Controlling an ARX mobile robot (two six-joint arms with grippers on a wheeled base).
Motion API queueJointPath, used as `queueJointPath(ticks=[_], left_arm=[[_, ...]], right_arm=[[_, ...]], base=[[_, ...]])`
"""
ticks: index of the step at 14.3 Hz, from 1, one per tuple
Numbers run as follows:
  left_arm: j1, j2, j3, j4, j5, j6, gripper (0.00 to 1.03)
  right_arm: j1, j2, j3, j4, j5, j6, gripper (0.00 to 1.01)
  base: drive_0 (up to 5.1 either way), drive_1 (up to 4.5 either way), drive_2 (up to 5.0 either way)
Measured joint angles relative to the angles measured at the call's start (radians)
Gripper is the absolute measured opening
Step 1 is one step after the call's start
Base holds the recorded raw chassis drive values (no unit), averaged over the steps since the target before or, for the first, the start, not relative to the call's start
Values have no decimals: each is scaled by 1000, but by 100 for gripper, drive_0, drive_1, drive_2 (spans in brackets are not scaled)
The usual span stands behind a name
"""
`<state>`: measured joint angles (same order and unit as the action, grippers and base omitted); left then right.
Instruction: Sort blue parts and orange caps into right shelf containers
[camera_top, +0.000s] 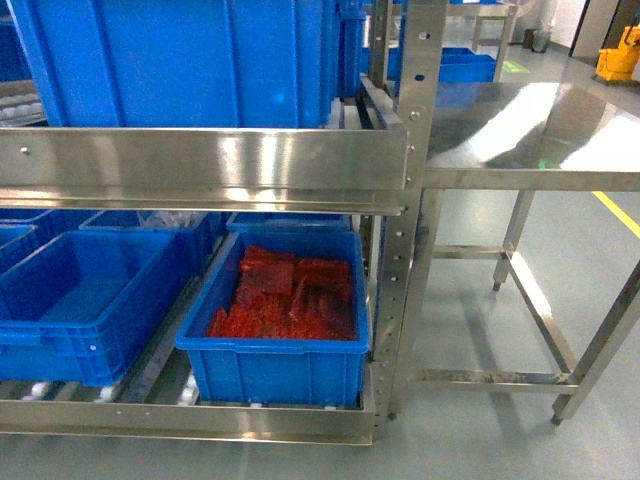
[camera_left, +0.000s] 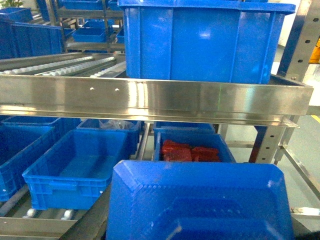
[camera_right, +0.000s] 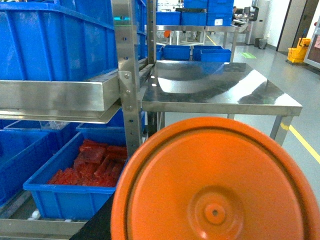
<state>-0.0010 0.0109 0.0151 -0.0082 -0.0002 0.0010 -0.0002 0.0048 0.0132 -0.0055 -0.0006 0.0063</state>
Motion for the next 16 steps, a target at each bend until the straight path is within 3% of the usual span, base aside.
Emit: queueJointPath(ticks=[16], left_arm=[[0, 0, 0, 1, 0, 0, 44]], right_arm=[[0, 0, 0, -2, 0, 0, 44]], base=[[-502, 235, 235]])
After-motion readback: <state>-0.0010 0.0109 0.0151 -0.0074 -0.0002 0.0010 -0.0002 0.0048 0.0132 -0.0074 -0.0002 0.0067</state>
